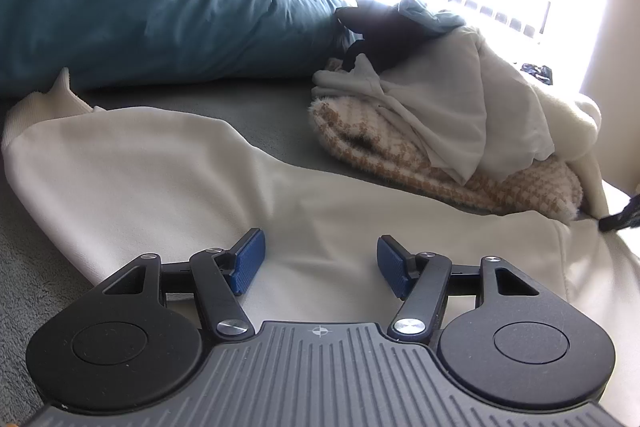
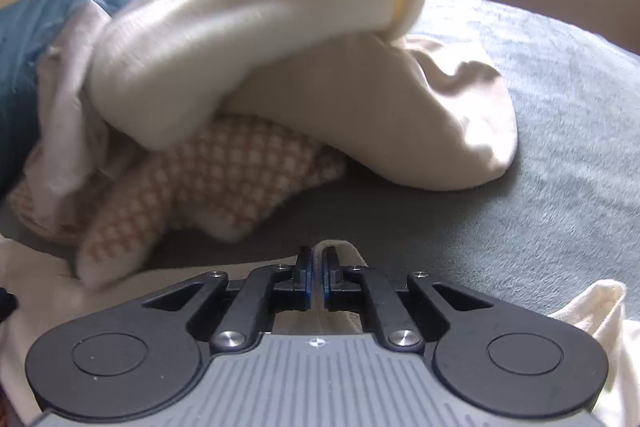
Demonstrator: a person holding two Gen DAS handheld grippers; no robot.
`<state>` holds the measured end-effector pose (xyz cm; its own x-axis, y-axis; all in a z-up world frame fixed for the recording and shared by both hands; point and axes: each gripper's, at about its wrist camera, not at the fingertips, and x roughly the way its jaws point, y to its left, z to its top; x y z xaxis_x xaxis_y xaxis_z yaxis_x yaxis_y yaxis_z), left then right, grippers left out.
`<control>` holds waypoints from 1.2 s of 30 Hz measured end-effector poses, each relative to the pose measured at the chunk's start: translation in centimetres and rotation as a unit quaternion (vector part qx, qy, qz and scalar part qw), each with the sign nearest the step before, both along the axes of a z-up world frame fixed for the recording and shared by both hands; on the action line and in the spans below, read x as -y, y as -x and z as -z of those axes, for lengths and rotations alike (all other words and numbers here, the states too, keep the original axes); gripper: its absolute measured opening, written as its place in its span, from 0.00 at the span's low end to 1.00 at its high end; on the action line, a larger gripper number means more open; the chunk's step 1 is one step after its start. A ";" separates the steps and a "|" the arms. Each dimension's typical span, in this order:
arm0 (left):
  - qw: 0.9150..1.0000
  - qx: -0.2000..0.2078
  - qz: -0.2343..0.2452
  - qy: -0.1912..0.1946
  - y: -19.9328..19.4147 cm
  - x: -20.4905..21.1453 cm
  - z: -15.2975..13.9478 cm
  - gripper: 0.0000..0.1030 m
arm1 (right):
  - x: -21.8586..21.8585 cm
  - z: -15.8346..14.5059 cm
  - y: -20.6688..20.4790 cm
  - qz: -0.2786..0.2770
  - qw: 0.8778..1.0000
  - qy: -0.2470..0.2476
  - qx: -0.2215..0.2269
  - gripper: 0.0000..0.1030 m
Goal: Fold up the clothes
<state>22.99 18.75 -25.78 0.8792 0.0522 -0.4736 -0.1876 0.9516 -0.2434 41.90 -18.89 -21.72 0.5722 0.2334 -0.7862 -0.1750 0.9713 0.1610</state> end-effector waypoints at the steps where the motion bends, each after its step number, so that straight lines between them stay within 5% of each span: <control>1: 1.000 0.000 0.000 -0.001 0.0 0.0 0.0 0.60 | 0.1 0.5 -0.4 0.007 1.000 -0.005 -0.006 0.08; 4: 1.000 -0.001 -0.001 -0.002 0.0 0.1 0.0 0.60 | 2.1 0.5 -1.8 0.047 0.995 -0.085 -0.022 0.16; 7: 1.000 -0.002 -0.001 -0.005 0.0 0.1 0.0 0.60 | 4.4 0.1 -2.8 0.099 0.985 -0.139 -0.028 0.39; 12: 1.000 -0.003 -0.002 -0.008 0.0 0.2 0.0 0.60 | 7.7 -2.4 -2.3 0.132 0.975 -0.178 0.003 0.43; 15: 1.000 -0.003 -0.002 -0.008 0.0 0.2 0.0 0.60 | 10.3 -4.9 -0.6 0.130 0.979 -0.154 0.030 0.43; 18: 1.000 -0.003 -0.002 -0.009 0.0 0.2 0.0 0.60 | 13.0 -6.0 0.6 0.138 0.988 -0.067 0.025 0.44; 24: 1.000 -0.005 -0.002 -0.011 0.0 0.2 0.0 0.60 | 15.2 -3.7 0.5 0.140 0.989 0.031 -0.030 0.44; 27: 1.000 -0.005 -0.002 -0.012 0.0 0.2 0.0 0.60 | 15.0 -2.0 0.2 0.134 0.988 0.046 -0.057 0.40; 31: 1.000 -0.005 -0.002 -0.013 0.0 0.2 0.0 0.60 | 14.3 -1.3 0.8 0.119 0.990 0.057 -0.055 0.01; 36: 1.000 -0.005 -0.002 -0.013 0.0 0.2 0.1 0.61 | 14.2 -1.9 1.4 0.135 0.988 0.070 -0.007 0.01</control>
<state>23.03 18.54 -25.84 0.8742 0.0679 -0.4809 -0.1935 0.9569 -0.2166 40.53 -33.13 -19.85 0.5880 -0.0374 -0.8080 0.0950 0.9952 0.0231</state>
